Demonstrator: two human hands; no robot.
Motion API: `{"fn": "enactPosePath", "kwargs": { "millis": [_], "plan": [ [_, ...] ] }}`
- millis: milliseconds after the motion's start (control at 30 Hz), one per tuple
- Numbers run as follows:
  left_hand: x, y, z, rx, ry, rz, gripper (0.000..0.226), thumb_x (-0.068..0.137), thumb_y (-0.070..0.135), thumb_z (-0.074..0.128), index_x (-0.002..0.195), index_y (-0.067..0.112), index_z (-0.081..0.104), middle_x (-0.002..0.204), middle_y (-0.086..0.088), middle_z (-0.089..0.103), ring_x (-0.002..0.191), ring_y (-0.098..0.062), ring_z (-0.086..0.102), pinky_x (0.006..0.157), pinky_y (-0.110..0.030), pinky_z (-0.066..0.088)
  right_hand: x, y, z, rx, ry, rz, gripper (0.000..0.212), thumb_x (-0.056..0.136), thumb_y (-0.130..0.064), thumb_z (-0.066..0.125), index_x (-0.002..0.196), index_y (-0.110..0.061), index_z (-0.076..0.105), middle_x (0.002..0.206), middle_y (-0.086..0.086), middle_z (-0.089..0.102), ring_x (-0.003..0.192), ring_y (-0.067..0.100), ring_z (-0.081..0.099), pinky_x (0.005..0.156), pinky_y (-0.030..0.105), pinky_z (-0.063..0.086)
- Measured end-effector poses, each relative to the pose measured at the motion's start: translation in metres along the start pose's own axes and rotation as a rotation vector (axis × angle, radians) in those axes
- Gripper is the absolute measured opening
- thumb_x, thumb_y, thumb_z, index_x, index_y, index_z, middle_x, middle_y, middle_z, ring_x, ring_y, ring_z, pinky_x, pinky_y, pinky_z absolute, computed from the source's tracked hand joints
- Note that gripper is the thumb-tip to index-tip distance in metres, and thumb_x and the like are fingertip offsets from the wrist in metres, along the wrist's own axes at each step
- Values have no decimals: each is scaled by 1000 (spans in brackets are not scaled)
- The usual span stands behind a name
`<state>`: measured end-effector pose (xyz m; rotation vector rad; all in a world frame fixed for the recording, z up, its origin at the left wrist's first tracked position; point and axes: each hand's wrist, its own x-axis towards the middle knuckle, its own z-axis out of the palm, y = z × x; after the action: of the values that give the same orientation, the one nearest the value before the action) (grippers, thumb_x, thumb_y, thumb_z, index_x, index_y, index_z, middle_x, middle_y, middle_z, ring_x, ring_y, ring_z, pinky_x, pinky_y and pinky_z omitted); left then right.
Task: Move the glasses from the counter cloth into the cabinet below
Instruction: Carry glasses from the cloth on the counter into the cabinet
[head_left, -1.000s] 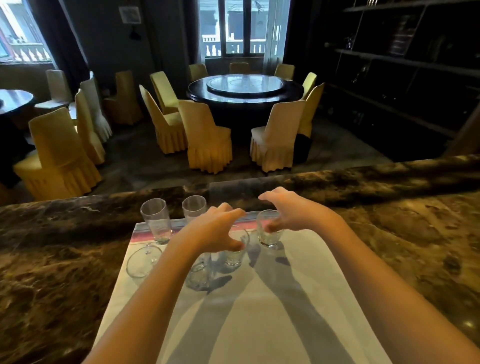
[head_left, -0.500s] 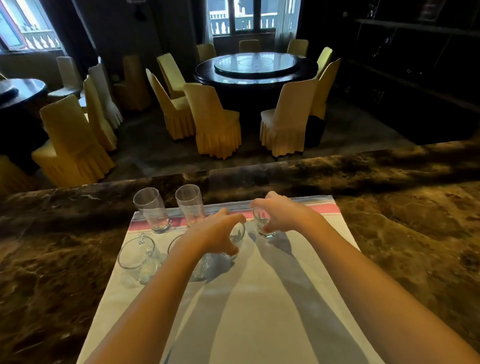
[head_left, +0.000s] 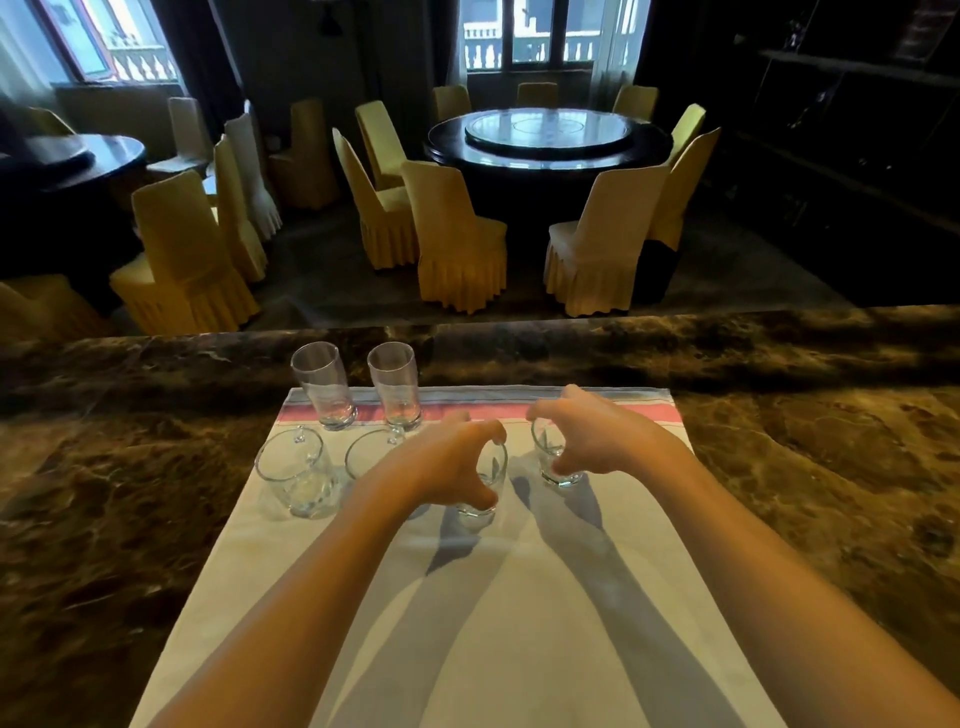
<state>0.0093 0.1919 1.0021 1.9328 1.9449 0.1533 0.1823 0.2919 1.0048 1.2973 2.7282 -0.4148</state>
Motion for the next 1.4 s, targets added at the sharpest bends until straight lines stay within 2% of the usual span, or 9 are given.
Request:
{"fn": "enactPosePath", "kwargs": {
  "millis": [200,333,500,667,767,833,1000,1400],
  "plan": [
    [-56,-9,2,5,-47,-55,71,77,37,82,138,35,46,131,0,52,102,-19,57,87,-26,53,-33,-32,0,30,-43,-101,69,74,-25,85,135,-34,52,130,-3,55,103,17,54,83,27,53],
    [-95,-37,-5,12,-46,-96,72,76,35,83,138,35,46,132,-1,51,104,-19,59,90,-27,55,-43,-71,8,48,-98,-113,70,74,-27,85,134,-37,51,128,-1,52,98,18,54,82,25,54],
    [-141,-90,-13,20,5,-127,71,75,34,84,136,37,47,130,3,51,97,-15,57,79,-17,50,-48,-129,21,43,-102,-129,72,77,-29,82,138,-39,46,129,0,48,96,21,56,79,25,56],
    [-168,-130,-19,28,24,-142,70,76,32,83,136,35,47,131,1,49,94,-15,58,80,-20,50,-46,-179,38,63,-68,-151,69,78,-28,82,138,-38,48,131,0,50,96,20,57,70,15,50],
    [-174,-145,-17,36,18,-137,70,76,32,83,136,35,47,128,0,50,93,-15,59,80,-23,52,-46,-200,48,68,-59,-139,69,78,-28,82,137,-37,48,134,1,50,100,22,58,77,21,55],
    [-175,-150,-14,27,14,-123,70,76,31,83,136,35,46,128,0,50,92,-16,59,81,-23,53,-48,-209,54,65,-62,-119,71,77,-28,82,138,-38,47,136,2,49,102,22,58,81,26,56],
    [-171,-151,-5,18,25,-88,71,76,31,83,136,33,46,130,-3,49,93,-17,60,84,-26,54,-52,-217,64,42,-89,-73,75,76,-30,83,139,-40,44,134,1,46,100,20,56,79,28,57],
    [-164,-146,15,106,70,-83,73,75,41,80,137,33,42,131,-8,50,100,-24,60,83,-31,57,-64,-217,78,17,-38,-81,79,76,-41,81,142,-37,38,141,6,43,112,24,54,84,31,55]
  ]
}}
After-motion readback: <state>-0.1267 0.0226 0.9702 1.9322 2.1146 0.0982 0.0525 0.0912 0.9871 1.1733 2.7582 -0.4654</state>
